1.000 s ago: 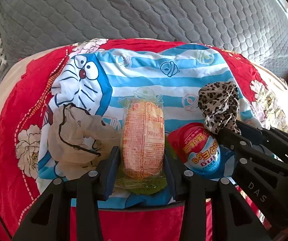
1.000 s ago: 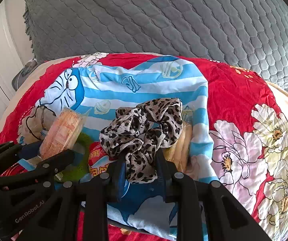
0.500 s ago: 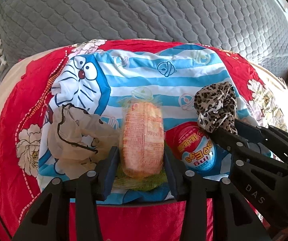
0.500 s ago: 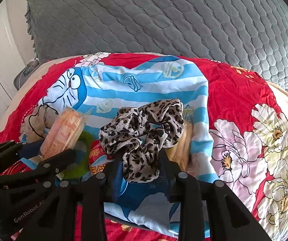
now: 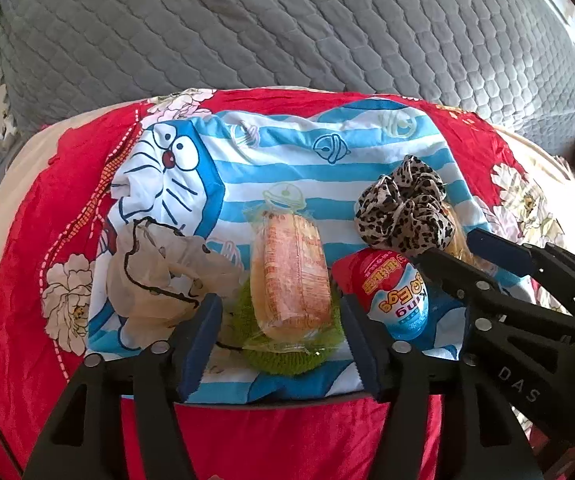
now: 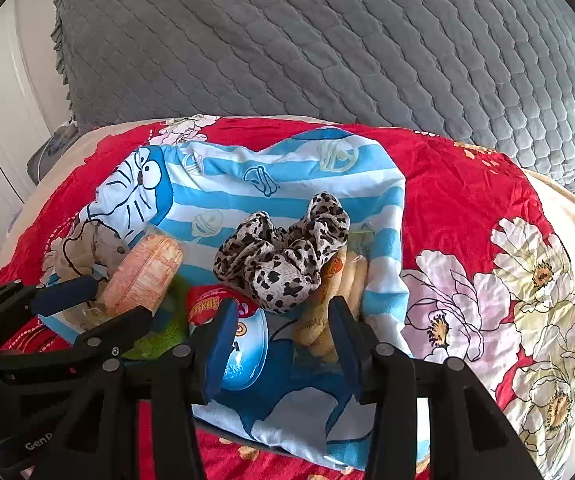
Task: Organize objects
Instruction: 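Open left tool to release the pastry while right tool releases the scrunchie, then withdraw both open tools up and away from the tray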
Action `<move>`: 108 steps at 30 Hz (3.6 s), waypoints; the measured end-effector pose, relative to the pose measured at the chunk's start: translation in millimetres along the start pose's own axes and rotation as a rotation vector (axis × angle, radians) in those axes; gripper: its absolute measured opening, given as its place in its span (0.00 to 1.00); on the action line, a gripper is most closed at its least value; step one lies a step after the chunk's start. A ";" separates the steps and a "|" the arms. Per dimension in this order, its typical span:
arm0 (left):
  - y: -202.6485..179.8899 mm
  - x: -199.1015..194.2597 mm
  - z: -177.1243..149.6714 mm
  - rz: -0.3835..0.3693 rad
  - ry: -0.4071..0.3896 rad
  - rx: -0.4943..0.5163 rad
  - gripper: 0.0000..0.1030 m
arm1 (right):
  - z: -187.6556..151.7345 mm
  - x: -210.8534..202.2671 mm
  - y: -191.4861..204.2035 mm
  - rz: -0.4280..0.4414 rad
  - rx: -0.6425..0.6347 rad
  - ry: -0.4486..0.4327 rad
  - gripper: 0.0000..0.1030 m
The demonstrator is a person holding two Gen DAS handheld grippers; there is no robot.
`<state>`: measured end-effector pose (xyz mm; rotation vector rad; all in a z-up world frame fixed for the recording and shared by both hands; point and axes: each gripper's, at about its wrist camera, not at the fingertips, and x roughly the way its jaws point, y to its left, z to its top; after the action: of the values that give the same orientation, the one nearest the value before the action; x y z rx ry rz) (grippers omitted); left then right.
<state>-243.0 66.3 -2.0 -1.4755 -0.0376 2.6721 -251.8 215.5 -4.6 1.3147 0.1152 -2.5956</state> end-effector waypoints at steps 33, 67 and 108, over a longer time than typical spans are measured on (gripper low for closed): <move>12.3 -56.4 -9.0 0.019 -0.051 -0.029 0.78 | 0.5 -72.4 3.5 0.025 0.028 -0.123 0.86; 31.4 -125.3 -31.8 0.036 -0.135 -0.046 0.79 | -14.4 -147.9 23.7 0.009 0.046 -0.241 0.87; 36.4 -208.0 -123.9 0.072 -0.201 0.010 0.79 | -109.7 -234.6 55.9 -0.047 0.028 -0.301 0.94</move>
<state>-30.5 8.7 105.1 -1.2229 0.0150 2.8637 -18.2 219.5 120.4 0.9248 0.0584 -2.8083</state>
